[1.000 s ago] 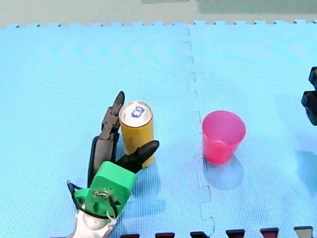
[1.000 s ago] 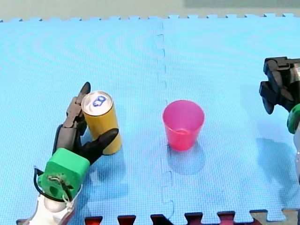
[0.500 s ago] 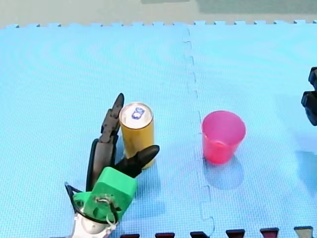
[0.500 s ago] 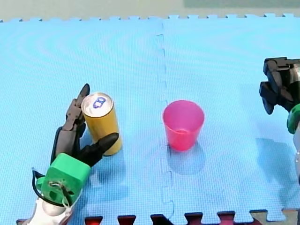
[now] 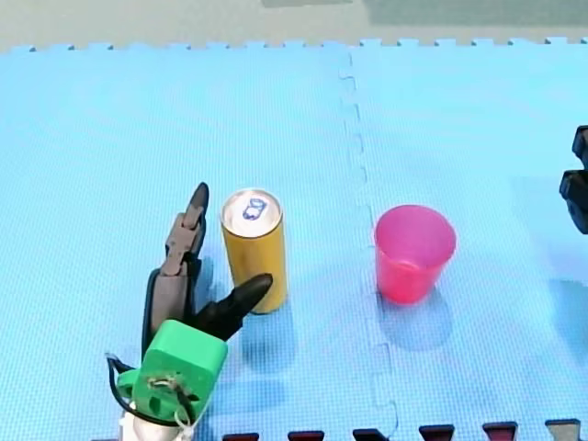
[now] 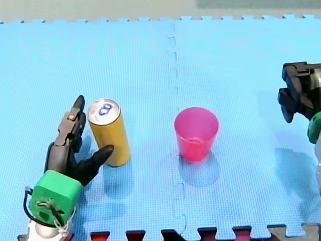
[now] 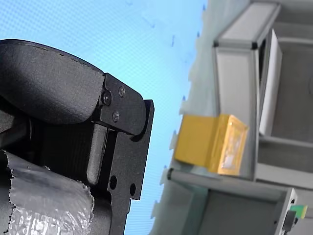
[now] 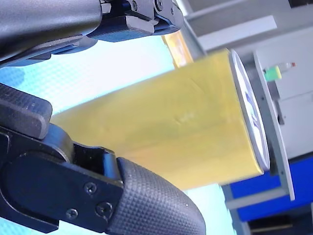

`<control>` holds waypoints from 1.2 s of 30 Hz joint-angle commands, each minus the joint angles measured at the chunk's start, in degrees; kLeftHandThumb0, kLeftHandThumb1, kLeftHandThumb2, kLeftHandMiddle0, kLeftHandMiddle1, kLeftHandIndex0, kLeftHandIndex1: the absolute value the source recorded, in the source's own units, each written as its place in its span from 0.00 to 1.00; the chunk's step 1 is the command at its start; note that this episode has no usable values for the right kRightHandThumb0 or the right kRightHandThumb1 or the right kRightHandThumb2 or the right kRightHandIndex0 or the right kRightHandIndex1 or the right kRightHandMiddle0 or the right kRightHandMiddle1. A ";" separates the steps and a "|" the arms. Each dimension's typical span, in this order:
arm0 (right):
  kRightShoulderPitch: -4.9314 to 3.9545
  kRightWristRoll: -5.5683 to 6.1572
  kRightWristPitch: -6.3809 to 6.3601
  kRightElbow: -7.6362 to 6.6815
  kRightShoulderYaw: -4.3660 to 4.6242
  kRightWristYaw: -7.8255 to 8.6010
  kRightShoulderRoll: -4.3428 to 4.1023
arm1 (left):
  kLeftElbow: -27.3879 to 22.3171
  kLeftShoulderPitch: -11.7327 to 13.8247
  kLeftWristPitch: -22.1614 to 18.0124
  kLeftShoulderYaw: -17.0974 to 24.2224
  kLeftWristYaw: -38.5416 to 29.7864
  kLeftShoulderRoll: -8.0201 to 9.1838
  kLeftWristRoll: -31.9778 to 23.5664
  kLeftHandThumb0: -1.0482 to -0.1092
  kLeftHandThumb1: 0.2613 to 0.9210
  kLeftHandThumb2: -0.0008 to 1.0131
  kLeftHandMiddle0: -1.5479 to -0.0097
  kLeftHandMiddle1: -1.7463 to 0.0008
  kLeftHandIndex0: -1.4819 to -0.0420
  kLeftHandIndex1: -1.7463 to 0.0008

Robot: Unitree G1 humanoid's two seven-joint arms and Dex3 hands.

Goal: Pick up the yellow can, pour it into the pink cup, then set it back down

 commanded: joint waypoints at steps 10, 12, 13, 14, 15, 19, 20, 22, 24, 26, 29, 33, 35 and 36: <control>-0.53 -0.45 0.16 0.48 0.04 -0.34 -0.42 | -0.91 1.61 -0.92 0.38 1.12 1.51 0.89 0.00 1.00 0.06 0.91 1.00 0.92 1.00; -0.62 -0.51 0.27 0.59 0.00 -0.43 -0.38 | -0.97 1.65 -0.92 0.38 1.24 1.57 0.99 0.00 1.00 0.06 0.91 1.00 0.92 1.00; -0.66 -0.53 0.30 0.63 -0.03 -0.44 -0.36 | -0.97 1.65 -0.91 0.38 1.29 1.59 1.02 0.00 1.00 0.06 0.91 1.00 0.92 1.00; -0.69 -0.53 0.34 0.67 -0.06 -0.45 -0.34 | -0.96 1.64 -0.89 0.38 1.34 1.61 1.05 0.00 1.00 0.06 0.91 1.00 0.92 1.00; -0.70 -0.52 0.35 0.70 -0.08 -0.46 -0.32 | -0.96 1.62 -0.86 0.39 1.40 1.63 1.08 0.00 1.00 0.06 0.91 1.00 0.92 1.00; -0.74 -0.51 0.29 0.77 -0.13 -0.52 -0.26 | -0.85 1.45 -0.77 0.43 1.52 1.69 1.17 0.00 1.00 0.06 0.91 1.00 0.92 1.00; -0.75 -0.51 0.29 0.78 -0.14 -0.51 -0.27 | -0.81 1.41 -0.75 0.44 1.51 1.71 1.18 0.00 1.00 0.06 0.91 1.00 0.92 1.00; -0.80 -0.52 0.35 0.83 -0.16 -0.47 -0.31 | -0.68 1.27 -0.67 0.39 1.50 1.75 1.26 0.00 1.00 0.06 0.91 1.00 0.92 1.00; -0.81 -0.51 0.41 0.88 -0.19 -0.45 -0.33 | -0.54 1.11 -0.57 0.31 1.55 1.75 1.39 0.00 1.00 0.06 0.91 1.00 0.92 1.00; -0.81 -0.50 0.43 0.89 -0.21 -0.45 -0.30 | -0.39 0.94 -0.47 0.15 1.66 1.71 1.61 0.00 1.00 0.06 0.91 1.00 0.92 1.00; -0.77 -0.48 0.37 0.86 -0.24 -0.44 -0.24 | -0.20 0.75 -0.55 -0.14 1.48 1.83 1.84 0.00 1.00 0.07 0.91 1.00 0.92 1.00; -0.83 -0.49 0.37 0.83 -0.25 -0.48 -0.20 | 0.21 0.41 -0.70 -0.18 0.26 1.95 1.35 0.00 1.00 0.07 0.91 1.00 0.92 1.00; -0.89 -0.46 0.45 0.87 -0.28 -0.46 -0.19 | 0.31 0.29 -0.73 -0.06 -0.58 1.89 0.88 0.00 1.00 0.06 0.91 1.00 0.92 1.00; -0.92 -0.44 0.50 0.89 -0.30 -0.45 -0.18 | 0.33 0.22 -0.70 0.03 -1.12 1.84 0.58 0.00 1.00 0.06 0.90 1.00 0.92 1.00</control>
